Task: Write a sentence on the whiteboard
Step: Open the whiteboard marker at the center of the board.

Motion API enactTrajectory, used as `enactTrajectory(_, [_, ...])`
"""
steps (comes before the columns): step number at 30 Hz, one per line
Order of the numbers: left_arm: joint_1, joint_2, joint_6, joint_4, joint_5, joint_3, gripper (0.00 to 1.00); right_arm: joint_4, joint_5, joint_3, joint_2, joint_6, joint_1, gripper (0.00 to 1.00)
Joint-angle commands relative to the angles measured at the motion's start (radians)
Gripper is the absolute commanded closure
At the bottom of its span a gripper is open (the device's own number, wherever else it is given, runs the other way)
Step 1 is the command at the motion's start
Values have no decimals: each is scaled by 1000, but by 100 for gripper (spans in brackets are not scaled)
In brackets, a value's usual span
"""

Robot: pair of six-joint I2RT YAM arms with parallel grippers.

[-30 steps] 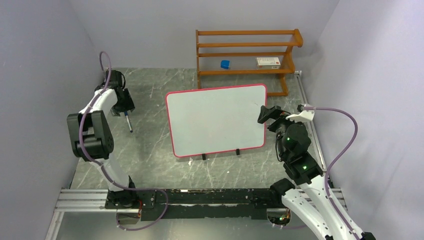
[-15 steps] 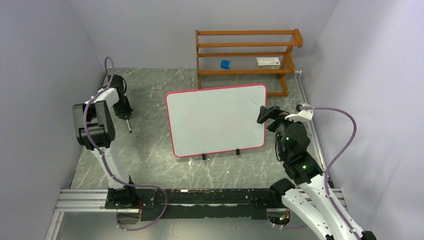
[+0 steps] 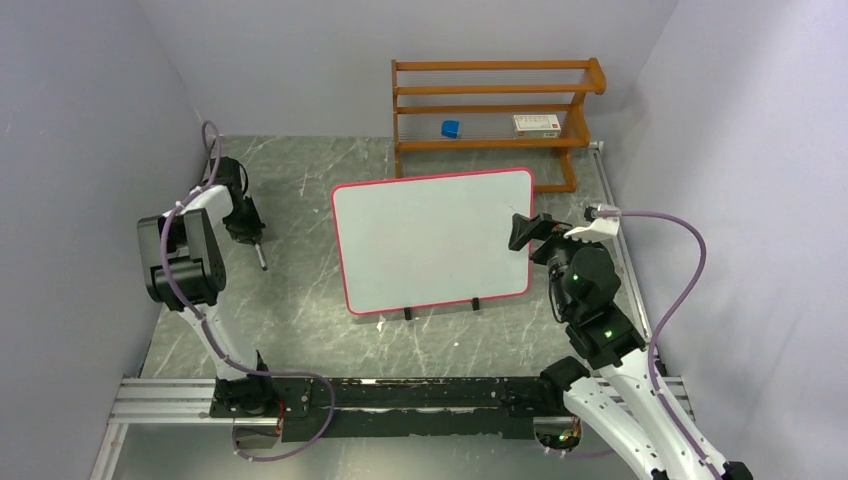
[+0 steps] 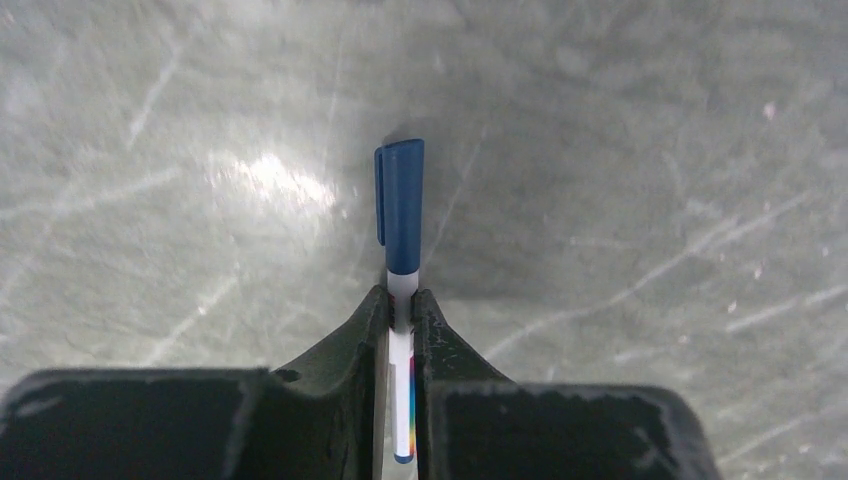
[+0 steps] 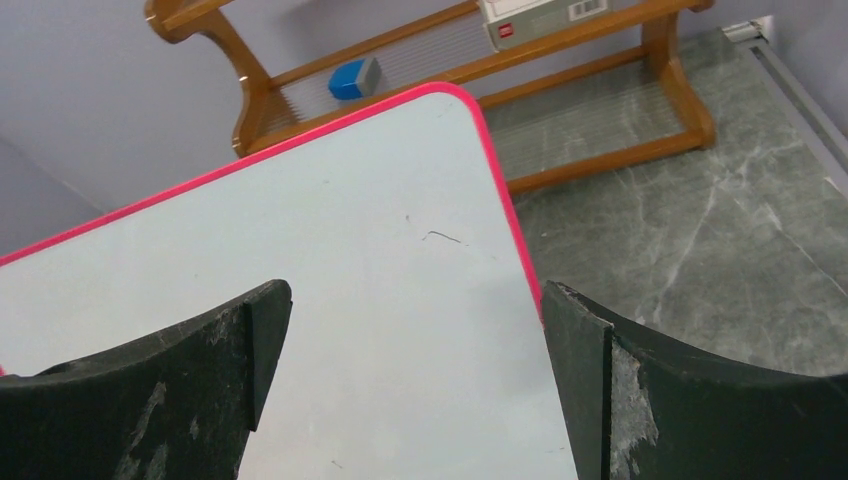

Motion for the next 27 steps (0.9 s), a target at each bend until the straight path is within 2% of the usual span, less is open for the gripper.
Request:
enactTrajectory(1, [7, -138, -47, 18, 124, -80, 95, 61, -113, -4, -4, -50, 10, 0])
enactTrajectory(6, [7, -325, -129, 52, 221, -161, 95, 99, -235, -2, 38, -76, 13, 0])
enactTrajectory(10, [7, -485, -212, 81, 286, -218, 95, 154, -401, 3, 84, -84, 15, 3])
enactTrajectory(15, [7, -668, -363, 92, 345, -251, 95, 312, -583, -11, 147, -63, 30, 4])
enactTrajectory(23, [-16, -865, -572, 152, 456, -242, 95, 464, -647, 17, 250, -53, 103, 4])
enactTrajectory(25, [-57, -876, -625, 185, 473, -223, 95, 487, -635, 26, 270, -65, 129, 4])
enactTrajectory(27, [-149, -883, -678, 225, 444, -204, 95, 512, -619, 34, 288, -81, 158, 4])
